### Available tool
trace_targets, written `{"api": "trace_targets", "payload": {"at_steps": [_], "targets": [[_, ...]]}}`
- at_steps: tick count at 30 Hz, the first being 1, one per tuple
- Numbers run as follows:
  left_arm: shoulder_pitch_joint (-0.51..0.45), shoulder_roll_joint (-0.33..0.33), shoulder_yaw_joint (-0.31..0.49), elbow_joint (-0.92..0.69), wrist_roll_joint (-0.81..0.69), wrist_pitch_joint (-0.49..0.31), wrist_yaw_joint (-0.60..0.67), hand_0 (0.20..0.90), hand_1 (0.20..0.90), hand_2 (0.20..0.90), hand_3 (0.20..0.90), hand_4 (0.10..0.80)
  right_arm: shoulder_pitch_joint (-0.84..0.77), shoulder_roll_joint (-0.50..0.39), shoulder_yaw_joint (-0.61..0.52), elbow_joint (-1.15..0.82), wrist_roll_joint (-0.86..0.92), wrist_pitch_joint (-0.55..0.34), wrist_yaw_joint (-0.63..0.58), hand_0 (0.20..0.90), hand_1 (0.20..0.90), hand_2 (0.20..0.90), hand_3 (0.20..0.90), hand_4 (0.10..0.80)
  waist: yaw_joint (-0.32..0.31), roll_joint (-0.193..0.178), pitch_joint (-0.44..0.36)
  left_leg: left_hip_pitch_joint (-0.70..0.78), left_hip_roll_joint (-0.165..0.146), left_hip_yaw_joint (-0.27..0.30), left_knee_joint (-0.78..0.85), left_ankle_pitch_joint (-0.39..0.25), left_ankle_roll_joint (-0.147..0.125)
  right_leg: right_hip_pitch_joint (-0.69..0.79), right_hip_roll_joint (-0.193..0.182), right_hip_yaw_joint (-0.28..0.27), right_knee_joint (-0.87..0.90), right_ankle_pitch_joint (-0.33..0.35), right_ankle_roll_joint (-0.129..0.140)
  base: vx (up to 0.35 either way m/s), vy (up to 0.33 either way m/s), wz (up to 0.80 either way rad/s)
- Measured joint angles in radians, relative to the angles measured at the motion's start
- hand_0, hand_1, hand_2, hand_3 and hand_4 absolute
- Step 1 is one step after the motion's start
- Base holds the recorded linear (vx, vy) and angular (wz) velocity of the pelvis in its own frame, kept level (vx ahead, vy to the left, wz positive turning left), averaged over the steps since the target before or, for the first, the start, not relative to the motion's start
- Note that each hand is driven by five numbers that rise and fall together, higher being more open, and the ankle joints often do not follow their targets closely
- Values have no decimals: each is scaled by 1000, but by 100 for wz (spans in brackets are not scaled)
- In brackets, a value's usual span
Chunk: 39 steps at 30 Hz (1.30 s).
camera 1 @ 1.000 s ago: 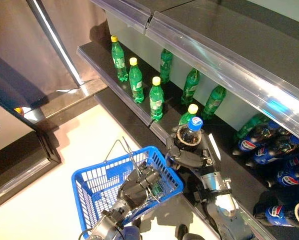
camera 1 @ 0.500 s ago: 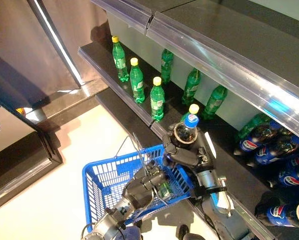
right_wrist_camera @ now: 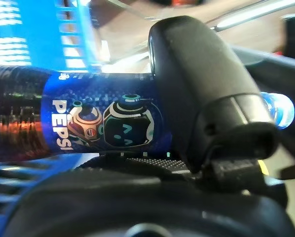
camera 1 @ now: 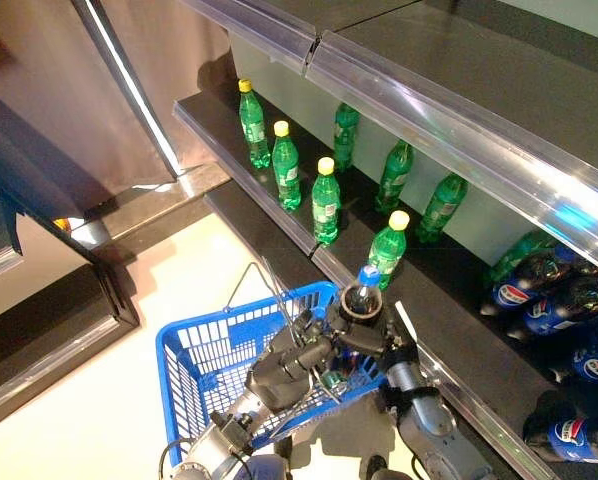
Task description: Pick up the drink and place into the basket.
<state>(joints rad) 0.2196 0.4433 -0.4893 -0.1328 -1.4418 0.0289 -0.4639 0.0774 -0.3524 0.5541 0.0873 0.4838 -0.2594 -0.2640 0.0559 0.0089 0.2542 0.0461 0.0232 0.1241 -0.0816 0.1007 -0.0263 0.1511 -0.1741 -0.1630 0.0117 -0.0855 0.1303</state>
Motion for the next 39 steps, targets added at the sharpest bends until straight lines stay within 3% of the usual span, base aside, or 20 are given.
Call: {"api": "trace_targets", "payload": {"at_steps": [10,14,19,25,30,39], "targets": [[-18,-24,-47,-3,-16,28,-4,300,300,300,200,100,0,45,43,71,116,4,64,300,300,300,200,100,2,6,-6,-12,-4,-24,1,5,6,2,-1,-26,0,-1,1,10,3,6],[-26,-27,-54,-3,-16,42,-6,300,300,300,200,100,-61,22,74,120,90,99,121,300,300,300,200,100,19,10,-12,-13,-6,-27,5,6,6,4,-2,-28,1,-1,2,43,-19,4],[-37,-30,-90,-2,-13,85,-7,300,300,300,200,100,-159,7,170,182,-9,200,170,300,300,300,200,100,53,7,-23,-14,-12,-53,14,6,6,20,-4,-52,3,-5,5,62,-18,17],[-44,-21,-90,9,-13,117,-7,300,300,300,200,100,-240,5,203,239,-109,288,204,300,300,300,200,100,75,-5,-32,-13,-20,-82,31,6,6,41,-8,-79,11,-9,7,79,-7,13],[-56,-32,-136,17,-9,162,-7,300,300,300,200,100,-306,26,255,310,-230,360,260,300,300,300,200,100,86,-11,-37,-13,-30,-93,46,5,7,32,-22,-83,62,-34,12,58,-18,9],[-109,-47,-185,42,28,243,-7,300,300,300,200,100,-354,90,352,457,-457,403,351,300,300,300,200,100,121,-14,-39,-21,-40,-118,96,-6,11,27,-39,-102,144,-72,13,75,-13,10]]}}
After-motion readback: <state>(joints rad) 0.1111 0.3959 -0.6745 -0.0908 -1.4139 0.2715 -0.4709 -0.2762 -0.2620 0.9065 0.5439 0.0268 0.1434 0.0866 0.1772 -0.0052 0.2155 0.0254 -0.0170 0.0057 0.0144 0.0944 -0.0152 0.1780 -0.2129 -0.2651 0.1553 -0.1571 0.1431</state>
